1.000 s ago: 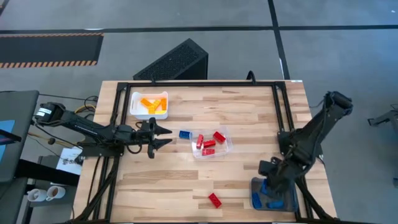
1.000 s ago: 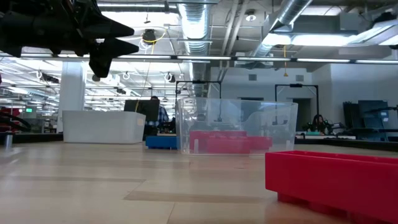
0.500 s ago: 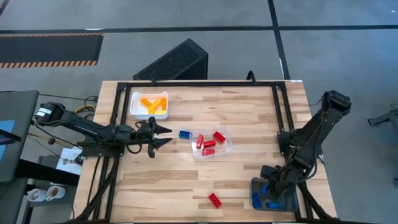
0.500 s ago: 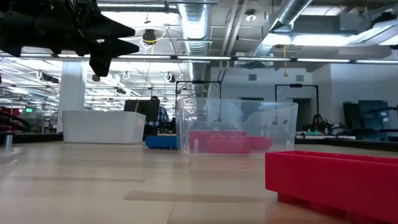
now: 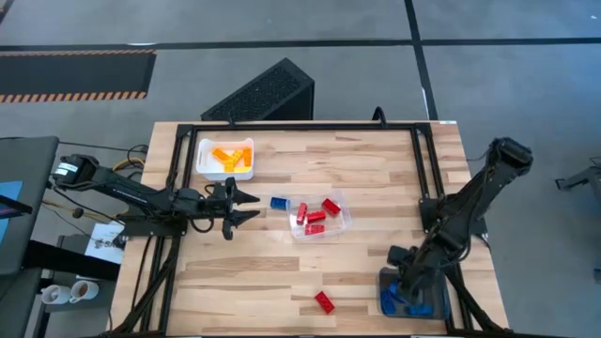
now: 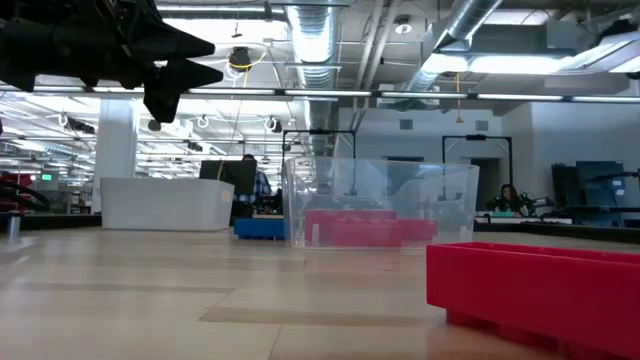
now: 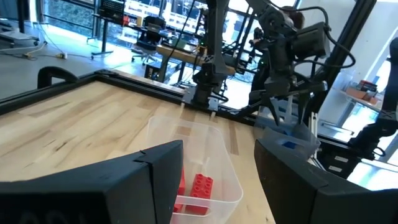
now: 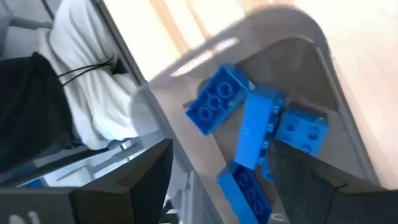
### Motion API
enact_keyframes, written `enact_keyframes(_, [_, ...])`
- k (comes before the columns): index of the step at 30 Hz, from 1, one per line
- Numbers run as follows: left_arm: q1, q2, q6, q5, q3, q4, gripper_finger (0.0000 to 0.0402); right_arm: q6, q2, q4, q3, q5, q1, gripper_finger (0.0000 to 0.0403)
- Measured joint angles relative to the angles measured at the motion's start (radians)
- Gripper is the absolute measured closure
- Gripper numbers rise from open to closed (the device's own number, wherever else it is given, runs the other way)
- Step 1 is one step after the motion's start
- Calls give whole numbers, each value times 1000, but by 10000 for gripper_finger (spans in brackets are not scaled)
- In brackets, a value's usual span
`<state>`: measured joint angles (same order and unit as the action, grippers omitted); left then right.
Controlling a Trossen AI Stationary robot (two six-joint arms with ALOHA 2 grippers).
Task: Sort & place blocks by color
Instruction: Put the blue game piece into the black bin
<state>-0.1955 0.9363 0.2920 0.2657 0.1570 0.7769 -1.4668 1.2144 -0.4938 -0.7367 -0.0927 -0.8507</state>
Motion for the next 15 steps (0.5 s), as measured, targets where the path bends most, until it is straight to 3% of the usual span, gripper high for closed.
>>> enact_keyframes(11, [0,0,1,-2,0,0,220,310,0,2,-96,-35,199,122])
enact_keyframes(15, [0,0,-10,-54,0,19,220,456,0,2,-98,-30,292,122])
